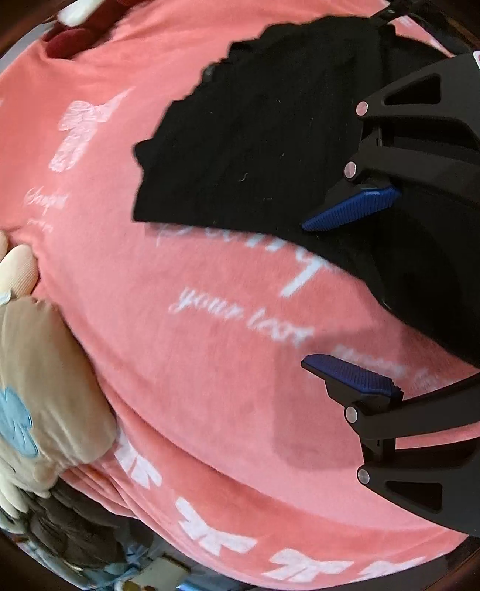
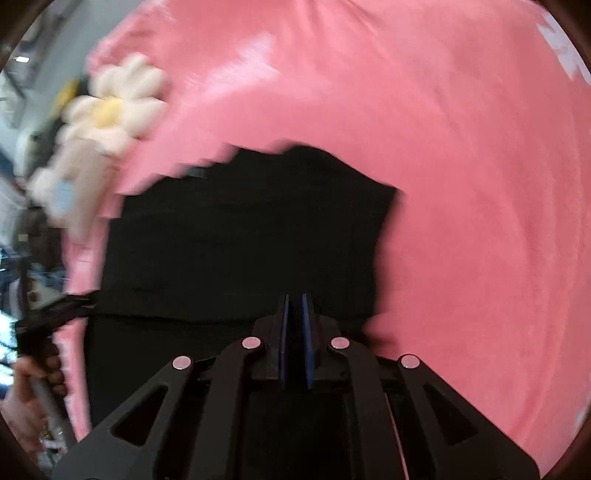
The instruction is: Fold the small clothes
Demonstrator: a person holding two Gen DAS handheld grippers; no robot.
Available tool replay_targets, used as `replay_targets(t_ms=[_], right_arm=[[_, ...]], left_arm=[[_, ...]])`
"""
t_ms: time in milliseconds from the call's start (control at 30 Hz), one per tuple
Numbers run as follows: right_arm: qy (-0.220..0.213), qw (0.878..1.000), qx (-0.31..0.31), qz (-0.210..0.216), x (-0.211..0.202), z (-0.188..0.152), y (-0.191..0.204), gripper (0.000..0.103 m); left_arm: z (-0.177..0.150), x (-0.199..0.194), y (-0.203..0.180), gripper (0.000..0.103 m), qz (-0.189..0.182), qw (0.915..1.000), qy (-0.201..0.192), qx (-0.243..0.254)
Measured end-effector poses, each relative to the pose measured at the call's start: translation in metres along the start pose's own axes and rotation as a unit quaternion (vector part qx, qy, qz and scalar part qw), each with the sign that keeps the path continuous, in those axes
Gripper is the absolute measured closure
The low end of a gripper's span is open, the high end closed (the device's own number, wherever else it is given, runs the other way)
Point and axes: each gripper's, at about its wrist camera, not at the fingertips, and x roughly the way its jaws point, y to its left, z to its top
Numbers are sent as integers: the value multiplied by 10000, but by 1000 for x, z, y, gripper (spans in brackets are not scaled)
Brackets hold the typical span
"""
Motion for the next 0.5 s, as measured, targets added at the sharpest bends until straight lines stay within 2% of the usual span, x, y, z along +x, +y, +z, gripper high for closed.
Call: replay_targets(t_ms=[33, 167, 333, 400, 500], right_arm=[[122, 9992, -88, 379, 4, -2, 19, 95], [783, 9879, -402, 1277, 48, -18, 92, 95], [1182, 9782, -1053, 1343, 112, -30, 176, 95], [1186, 9770, -1260, 1243, 126, -32, 196, 95], [1044, 9768, -1564, 1027, 150, -29, 231, 95]], left_arm=[[-1, -5, 8, 36, 24, 9999, -85, -71], [-8, -17, 35, 36, 173, 9996, -198, -123], [-27, -50, 66, 36, -226, 9990, -303, -246], [-38, -70, 71, 36, -407, 9983, -379, -179], [-56, -89, 83, 36, -468, 9980, -424, -68]])
